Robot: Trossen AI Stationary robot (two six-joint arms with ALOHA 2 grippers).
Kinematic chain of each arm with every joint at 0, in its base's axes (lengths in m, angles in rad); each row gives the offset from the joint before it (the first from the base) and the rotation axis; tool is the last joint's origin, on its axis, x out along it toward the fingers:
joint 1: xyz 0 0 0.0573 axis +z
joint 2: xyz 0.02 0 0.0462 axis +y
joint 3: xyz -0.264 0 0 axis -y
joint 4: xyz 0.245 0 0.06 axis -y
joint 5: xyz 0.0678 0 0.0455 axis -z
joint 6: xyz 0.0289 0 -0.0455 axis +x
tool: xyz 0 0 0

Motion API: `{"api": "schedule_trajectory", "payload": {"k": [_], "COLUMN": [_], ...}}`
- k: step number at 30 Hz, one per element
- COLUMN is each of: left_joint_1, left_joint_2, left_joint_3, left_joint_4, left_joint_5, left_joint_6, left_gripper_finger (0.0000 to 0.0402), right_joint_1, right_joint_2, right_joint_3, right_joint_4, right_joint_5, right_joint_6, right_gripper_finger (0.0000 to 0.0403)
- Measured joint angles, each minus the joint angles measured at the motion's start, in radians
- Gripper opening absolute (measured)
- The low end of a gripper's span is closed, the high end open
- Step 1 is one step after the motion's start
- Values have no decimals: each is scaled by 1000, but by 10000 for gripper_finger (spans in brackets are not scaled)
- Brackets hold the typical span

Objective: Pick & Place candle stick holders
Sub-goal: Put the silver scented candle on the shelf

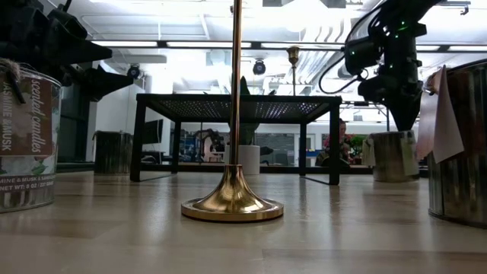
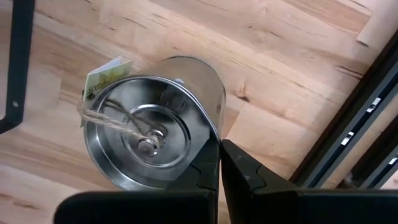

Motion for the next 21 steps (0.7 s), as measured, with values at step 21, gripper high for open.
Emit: {"api": "schedule_trajectory", "payload": {"k": [21], "left_joint_1": [0], "left_joint_2": [0], "left_joint_3": [1], "left_joint_4": [0], "left_joint_5": [0], "left_joint_6": [0], "left_gripper_finger": [392], "right_joint_1": [15], "right_joint_2": [-44], "right_joint_3": [4], "right_joint_4": [-5], "right_joint_5": [-21], "right_joint_6": [0], "right_gripper_finger": [1]}}
